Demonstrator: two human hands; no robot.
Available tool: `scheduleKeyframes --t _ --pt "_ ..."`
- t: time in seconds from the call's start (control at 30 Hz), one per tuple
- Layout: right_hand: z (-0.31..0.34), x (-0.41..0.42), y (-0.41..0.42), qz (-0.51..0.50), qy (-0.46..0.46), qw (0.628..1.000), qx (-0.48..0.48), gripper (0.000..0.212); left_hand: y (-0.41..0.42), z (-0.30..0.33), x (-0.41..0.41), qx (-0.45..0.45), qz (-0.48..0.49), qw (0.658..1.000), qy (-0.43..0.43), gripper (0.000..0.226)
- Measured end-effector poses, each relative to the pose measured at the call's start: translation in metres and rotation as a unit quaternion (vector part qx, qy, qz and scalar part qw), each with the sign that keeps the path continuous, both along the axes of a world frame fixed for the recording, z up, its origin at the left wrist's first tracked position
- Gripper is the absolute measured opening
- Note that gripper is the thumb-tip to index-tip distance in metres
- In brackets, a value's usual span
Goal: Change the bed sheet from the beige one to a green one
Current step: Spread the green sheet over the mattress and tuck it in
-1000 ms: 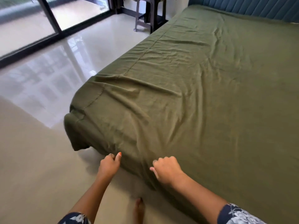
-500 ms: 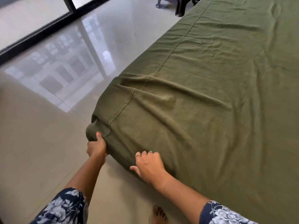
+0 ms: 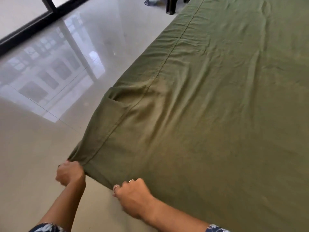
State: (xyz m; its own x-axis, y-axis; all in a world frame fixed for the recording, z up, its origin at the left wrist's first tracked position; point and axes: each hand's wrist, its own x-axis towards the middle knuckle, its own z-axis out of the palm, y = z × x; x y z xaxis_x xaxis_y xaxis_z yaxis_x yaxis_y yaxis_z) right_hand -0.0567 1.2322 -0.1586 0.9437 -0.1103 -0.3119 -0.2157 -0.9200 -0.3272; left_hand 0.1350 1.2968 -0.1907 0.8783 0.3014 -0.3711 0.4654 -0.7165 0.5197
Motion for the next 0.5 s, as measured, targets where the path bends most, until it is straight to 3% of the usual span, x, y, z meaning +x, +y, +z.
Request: scheduleKeyframes --t 0.07,0.2,0.33,0.4,0.5 --pt "0.003 0.007 0.005 -0.049 0.025 0.998 -0.033 0.019 0.021 -0.012 0.012 -0.015 -0.013 0.999 0.047 0.042" --pt "0.005 0.032 -0.015 -0.181 0.023 0.980 -0.081 0.042 0.023 -0.015 0.036 -0.015 -0.161 0.983 0.082 0.047" --pt "0.013 0.068 -0.043 -0.225 -0.023 0.966 -0.124 0.037 -0.014 -0.005 0.057 -0.059 -0.354 0.929 0.093 0.049" --pt "0.011 0.088 -0.060 -0.252 -0.031 0.955 -0.152 0.034 -0.028 -0.015 0.068 -0.034 -0.427 0.901 0.068 0.042" --pt "0.008 0.122 -0.075 -0.288 -0.019 0.941 -0.178 0.029 -0.035 -0.023 0.082 -0.003 -0.454 0.888 0.072 0.023"
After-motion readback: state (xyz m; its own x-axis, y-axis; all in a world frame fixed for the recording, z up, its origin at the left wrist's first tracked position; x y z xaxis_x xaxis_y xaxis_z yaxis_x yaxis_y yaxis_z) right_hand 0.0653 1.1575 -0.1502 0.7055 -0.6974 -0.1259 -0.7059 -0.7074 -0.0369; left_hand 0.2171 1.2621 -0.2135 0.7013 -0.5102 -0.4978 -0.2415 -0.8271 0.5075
